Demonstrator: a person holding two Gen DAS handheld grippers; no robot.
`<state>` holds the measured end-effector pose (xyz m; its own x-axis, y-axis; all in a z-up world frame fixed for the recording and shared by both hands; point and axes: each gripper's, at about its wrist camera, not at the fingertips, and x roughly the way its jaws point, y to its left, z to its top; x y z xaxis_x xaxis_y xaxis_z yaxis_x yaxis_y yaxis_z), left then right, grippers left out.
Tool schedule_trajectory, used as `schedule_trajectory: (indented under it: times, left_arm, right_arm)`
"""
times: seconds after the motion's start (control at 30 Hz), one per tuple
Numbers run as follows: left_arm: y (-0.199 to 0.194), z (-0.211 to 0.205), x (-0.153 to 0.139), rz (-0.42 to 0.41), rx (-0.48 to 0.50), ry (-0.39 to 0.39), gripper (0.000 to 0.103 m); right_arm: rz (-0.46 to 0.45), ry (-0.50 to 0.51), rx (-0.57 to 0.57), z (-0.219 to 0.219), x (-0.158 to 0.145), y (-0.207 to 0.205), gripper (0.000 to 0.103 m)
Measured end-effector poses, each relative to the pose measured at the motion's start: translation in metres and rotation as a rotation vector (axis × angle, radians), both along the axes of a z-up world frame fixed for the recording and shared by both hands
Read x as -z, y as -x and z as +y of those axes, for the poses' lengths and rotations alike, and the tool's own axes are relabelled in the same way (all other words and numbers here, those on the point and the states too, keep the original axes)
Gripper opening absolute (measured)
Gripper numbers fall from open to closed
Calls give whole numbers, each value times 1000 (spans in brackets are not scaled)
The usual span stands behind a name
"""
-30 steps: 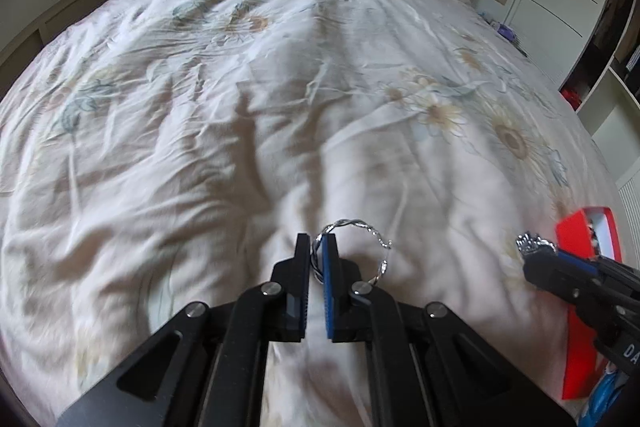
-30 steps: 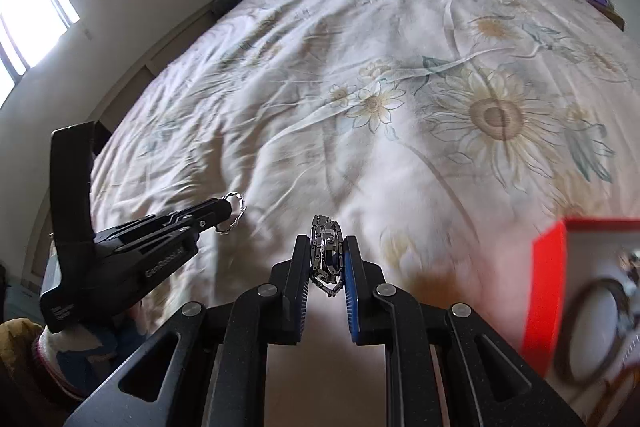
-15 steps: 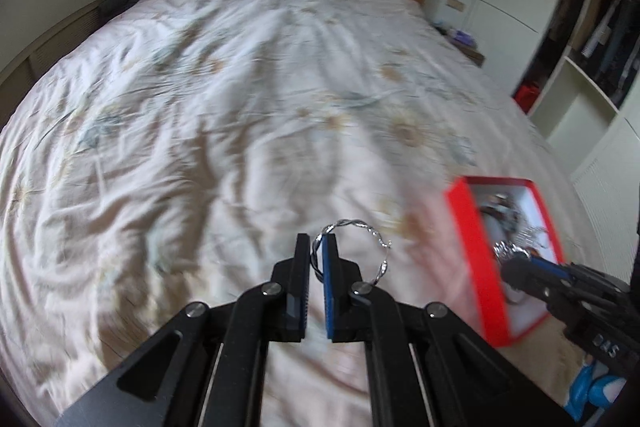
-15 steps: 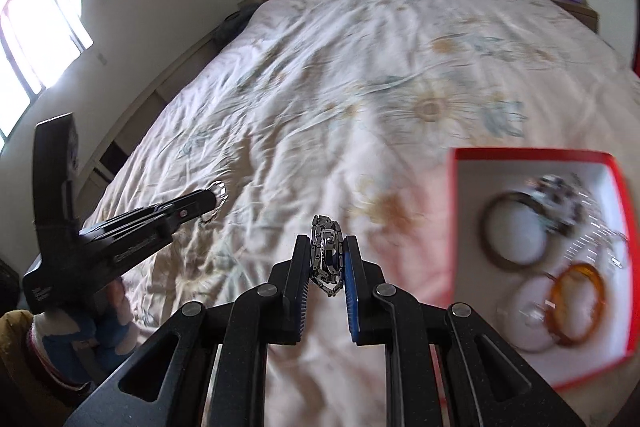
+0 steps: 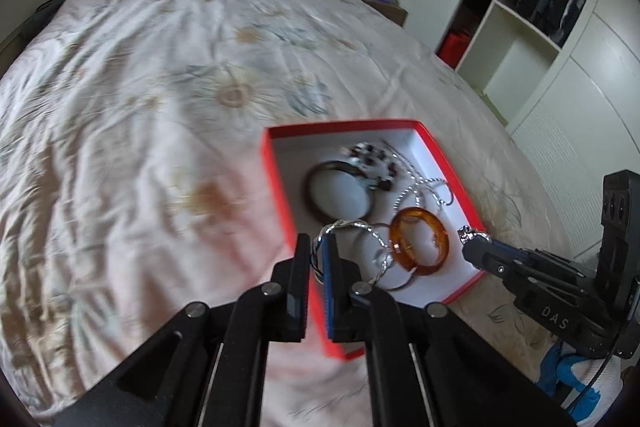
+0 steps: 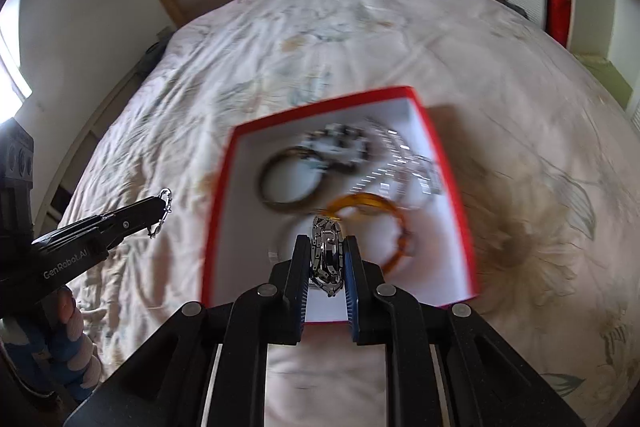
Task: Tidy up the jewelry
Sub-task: 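Carry the hoop in left tool while right tool carries the charm ring to the box, then open both tools to release the hoop and charm ring into the box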
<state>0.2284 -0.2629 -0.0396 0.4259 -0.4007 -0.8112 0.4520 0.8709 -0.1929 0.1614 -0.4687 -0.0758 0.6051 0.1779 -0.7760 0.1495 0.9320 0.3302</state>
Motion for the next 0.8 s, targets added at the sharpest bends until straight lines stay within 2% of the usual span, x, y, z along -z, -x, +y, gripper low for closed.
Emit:
schedule_trajectory:
  times: [0.33,0.63,0.8]
  left_arm:
    - [-43,-61,34,3,31,-76,5]
    - [-64,-74,67,27,17,-130,5]
    - [-63,-74,67,20,19,-130,6]
  right_arm:
    - [11,-3,16,-30,27,-41,16]
    - [45,32,16,-40,49,-72,16]
    - [50,60,2,-33,48,-73,18]
